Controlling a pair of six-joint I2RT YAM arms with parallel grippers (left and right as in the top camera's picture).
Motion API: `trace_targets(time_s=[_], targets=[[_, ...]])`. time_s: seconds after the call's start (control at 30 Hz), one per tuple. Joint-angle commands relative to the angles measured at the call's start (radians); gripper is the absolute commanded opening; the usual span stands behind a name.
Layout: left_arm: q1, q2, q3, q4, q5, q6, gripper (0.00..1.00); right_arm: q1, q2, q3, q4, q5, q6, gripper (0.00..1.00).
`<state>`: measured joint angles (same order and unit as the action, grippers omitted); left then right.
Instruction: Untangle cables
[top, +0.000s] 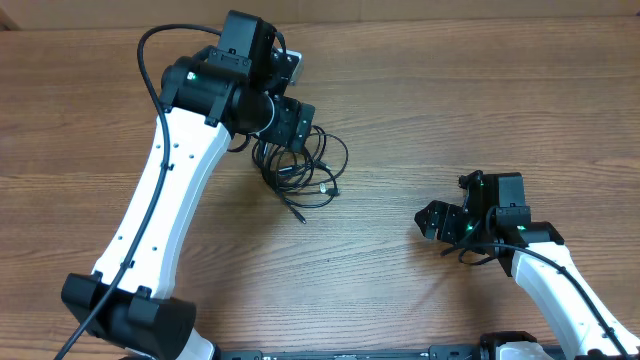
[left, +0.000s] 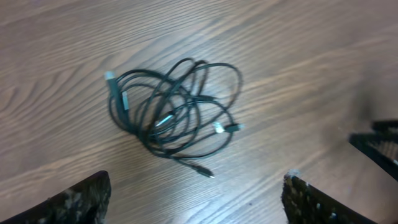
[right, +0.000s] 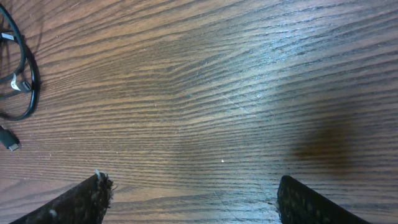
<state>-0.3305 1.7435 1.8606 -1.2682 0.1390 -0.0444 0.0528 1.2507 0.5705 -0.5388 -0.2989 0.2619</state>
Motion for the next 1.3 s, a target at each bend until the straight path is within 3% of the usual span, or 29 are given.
trace_targets(time_s=[0.0, 0.33, 0.53, 0.87, 1.27], targets=[[0.032, 0.039, 0.005, 0.002, -0.099, -0.101, 0.86, -0.003, 0.002, 0.019, 0.005, 0.010, 0.003, 0.84], [0.138, 0.151, 0.005, 0.012, -0.097, -0.181, 0.84, -0.003, 0.002, 0.019, 0.005, 0.010, 0.003, 0.84], [0.183, 0.257, 0.005, 0.030, -0.095, -0.313, 0.82, -0.003, 0.002, 0.019, 0.005, 0.010, 0.003, 0.84], [0.214, 0.393, 0.005, 0.099, -0.076, -0.435, 0.67, -0.003, 0.002, 0.019, 0.002, 0.011, 0.003, 0.84], [0.192, 0.538, 0.005, 0.079, -0.014, -0.424, 0.52, -0.003, 0.002, 0.019, 0.002, 0.011, 0.003, 0.84]])
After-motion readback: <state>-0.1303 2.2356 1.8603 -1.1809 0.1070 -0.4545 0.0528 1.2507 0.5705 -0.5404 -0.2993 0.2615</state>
